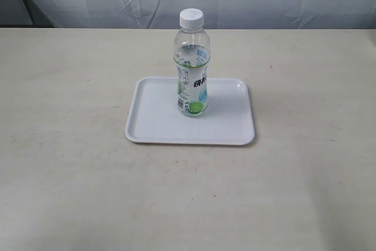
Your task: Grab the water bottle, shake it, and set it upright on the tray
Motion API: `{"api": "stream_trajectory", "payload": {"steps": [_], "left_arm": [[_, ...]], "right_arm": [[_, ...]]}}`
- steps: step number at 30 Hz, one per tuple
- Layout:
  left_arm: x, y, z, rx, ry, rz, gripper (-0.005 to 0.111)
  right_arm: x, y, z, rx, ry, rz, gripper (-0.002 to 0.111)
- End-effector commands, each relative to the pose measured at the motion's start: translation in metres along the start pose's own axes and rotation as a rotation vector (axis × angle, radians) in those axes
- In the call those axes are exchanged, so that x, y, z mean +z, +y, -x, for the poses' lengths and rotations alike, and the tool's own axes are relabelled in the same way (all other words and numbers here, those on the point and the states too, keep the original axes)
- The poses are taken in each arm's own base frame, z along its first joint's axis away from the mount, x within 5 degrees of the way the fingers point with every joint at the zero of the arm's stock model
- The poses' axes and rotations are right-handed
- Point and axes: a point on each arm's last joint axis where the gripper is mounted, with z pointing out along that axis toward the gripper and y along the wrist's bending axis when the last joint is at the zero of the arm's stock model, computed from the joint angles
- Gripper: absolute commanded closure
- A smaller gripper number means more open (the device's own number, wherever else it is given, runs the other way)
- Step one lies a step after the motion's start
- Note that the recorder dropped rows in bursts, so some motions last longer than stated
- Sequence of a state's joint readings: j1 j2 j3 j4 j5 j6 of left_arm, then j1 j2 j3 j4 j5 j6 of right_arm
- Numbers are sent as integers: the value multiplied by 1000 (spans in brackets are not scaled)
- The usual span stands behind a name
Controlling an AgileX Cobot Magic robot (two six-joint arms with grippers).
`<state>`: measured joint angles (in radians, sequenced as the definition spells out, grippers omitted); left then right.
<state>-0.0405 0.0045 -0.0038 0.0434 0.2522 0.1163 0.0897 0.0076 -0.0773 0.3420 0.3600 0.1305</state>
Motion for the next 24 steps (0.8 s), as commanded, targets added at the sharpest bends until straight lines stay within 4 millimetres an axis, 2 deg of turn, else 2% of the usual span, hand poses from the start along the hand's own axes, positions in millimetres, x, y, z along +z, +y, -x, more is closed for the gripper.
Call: {"api": "stream_trajectory", "payload": {"steps": [1,7,24], "left_arm": [[0,0,0,-3,-14,1,106],[0,0,0,-3,-14,1,106],[0,0,0,-3,-14,1,106]], "right_arm": [[2,-6,-5,0,-24,-53,108],[6,-12,-14,-12,-9,-69,108],[6,-12,-14,-10,-9,-68,108]]}}
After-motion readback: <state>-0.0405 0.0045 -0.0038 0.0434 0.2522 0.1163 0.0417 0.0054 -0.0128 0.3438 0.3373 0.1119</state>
